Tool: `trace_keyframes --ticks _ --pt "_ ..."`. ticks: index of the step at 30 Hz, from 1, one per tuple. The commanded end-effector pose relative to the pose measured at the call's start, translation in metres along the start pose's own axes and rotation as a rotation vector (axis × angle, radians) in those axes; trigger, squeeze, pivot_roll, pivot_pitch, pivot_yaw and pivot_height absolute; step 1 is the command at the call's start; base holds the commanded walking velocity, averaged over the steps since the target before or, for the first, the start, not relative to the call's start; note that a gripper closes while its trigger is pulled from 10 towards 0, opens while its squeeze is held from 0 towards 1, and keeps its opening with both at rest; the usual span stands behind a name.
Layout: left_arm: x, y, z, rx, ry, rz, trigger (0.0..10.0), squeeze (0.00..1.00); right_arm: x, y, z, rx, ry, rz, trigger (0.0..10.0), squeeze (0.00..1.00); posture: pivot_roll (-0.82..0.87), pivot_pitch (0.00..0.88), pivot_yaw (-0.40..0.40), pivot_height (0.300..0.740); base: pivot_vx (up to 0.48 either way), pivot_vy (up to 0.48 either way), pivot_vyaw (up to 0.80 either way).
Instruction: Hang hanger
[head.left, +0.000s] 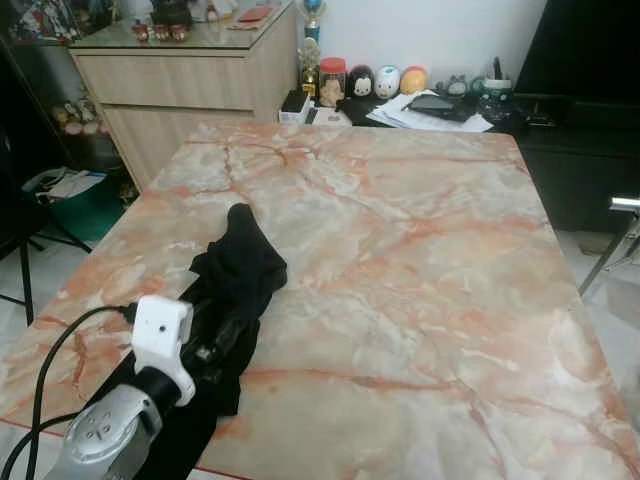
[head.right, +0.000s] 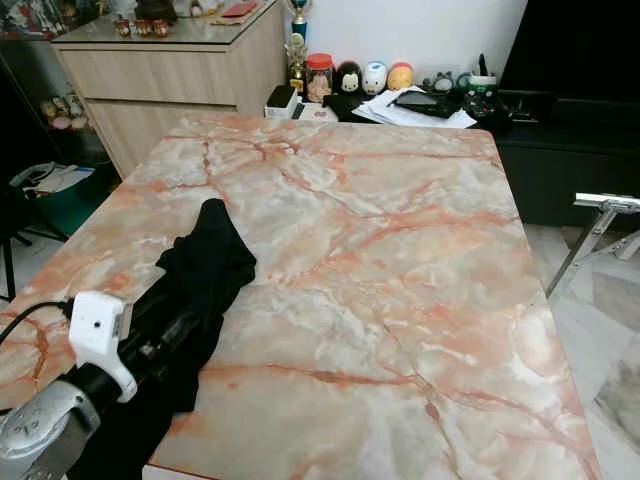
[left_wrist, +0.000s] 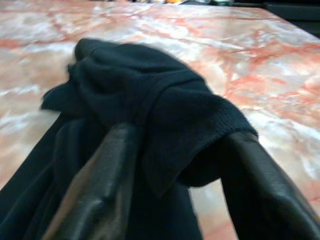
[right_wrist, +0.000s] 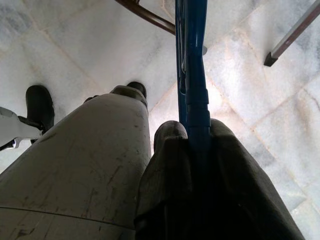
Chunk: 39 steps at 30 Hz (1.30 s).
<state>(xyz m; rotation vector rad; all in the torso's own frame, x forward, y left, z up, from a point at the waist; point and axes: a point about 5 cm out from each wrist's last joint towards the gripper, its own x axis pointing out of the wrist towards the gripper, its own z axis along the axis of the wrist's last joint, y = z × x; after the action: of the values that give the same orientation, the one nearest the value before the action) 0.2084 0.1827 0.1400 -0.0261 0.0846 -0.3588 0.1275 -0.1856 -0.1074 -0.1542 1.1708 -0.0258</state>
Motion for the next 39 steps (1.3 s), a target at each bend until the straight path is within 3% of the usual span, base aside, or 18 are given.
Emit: trace_keyframes --ticks 1,12,39 --pt "-0.004 -0.002 0.005 0.005 -0.03 -0.006 10.0 0.0 0.0 0.003 -0.005 -0.003 0.013 0.012 10.0 0.0 0.08 0.032 0.012 0.74 0.0 0.0 0.0" --pt "0.002 -0.01 0.001 0.007 -0.035 -0.008 10.0 0.0 0.0 0.001 -0.004 -0.007 0.012 0.011 10.0 0.0 0.07 0.051 0.006 0.74 0.0 0.0 0.0" --pt "0.006 -0.015 0.009 0.033 -0.06 -0.058 10.0 0.0 0.0 0.002 -0.003 -0.006 0.013 0.015 10.0 0.0 0.08 0.057 0.008 0.74 -0.33 0.0 0.0"
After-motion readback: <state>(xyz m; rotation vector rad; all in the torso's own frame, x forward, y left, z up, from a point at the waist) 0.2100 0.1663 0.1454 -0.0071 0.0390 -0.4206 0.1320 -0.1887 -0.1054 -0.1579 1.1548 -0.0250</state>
